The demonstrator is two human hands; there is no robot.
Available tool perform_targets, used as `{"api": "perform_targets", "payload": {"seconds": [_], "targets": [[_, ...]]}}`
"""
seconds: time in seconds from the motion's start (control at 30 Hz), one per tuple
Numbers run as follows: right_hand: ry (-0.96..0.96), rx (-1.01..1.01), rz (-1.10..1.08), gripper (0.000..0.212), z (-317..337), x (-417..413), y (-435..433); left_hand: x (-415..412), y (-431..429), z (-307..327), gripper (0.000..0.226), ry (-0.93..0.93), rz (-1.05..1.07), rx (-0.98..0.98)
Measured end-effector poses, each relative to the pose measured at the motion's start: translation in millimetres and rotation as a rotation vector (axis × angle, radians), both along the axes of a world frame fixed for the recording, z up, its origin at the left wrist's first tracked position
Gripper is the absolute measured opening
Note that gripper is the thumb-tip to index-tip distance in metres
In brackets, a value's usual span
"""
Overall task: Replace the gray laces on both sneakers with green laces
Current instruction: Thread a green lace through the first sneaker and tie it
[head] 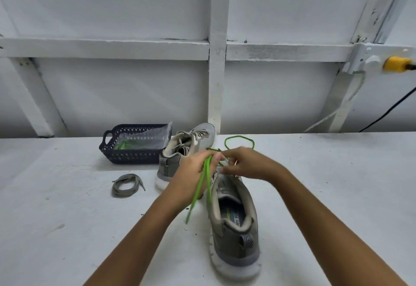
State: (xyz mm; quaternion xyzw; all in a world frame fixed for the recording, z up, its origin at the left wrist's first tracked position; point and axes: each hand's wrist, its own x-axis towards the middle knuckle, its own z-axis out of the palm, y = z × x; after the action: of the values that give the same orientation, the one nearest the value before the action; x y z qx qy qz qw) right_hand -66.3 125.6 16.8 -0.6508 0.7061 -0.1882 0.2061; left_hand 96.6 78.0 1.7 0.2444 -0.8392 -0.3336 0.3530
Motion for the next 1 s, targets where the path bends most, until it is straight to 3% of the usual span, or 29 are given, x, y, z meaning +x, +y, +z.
{"api": "perform_targets", "payload": {"seconds": [0.1, 0.23, 0.4, 0.5, 0.63, 0.8, 0.9, 1.0], "targets": [[0.019, -0.071, -0.059, 0.042, -11, 11, -7, -4, 5, -7, 0.037, 0.035, -0.046, -0.051], [-0.074, -0.143, -0.091, 0.015, -19, 10, -10, -9, 18, -30, 0.037, 0.067, 0.018, -0.097], [-0.268, -0.240, -0.198, 0.012, -25, 5, -13, -19, 13, -74, 0.076, -0.094, 0.061, 0.280], [-0.383, -0.323, -0.222, 0.021, -16, 4, -17, -23, 6, -79, 0.069, -0.249, 0.137, 0.256], [-0.523, -0.463, -0.168, 0.012, 22, 14, -16, -27, 4, -74, 0.076, -0.440, 0.167, 0.203], [-0.689, -0.631, -0.006, 0.011, 71, 29, 0, -25, 6, -69, 0.047, -0.448, 0.158, 0.267], [-0.705, -0.677, 0.088, 0.012, 84, 36, 9, -26, 9, -65, 0.060, -0.478, 0.182, 0.278], [-0.736, -0.602, 0.111, 0.013, 80, 40, 12, -24, 5, -56, 0.062, -0.354, 0.166, 0.370]]}}
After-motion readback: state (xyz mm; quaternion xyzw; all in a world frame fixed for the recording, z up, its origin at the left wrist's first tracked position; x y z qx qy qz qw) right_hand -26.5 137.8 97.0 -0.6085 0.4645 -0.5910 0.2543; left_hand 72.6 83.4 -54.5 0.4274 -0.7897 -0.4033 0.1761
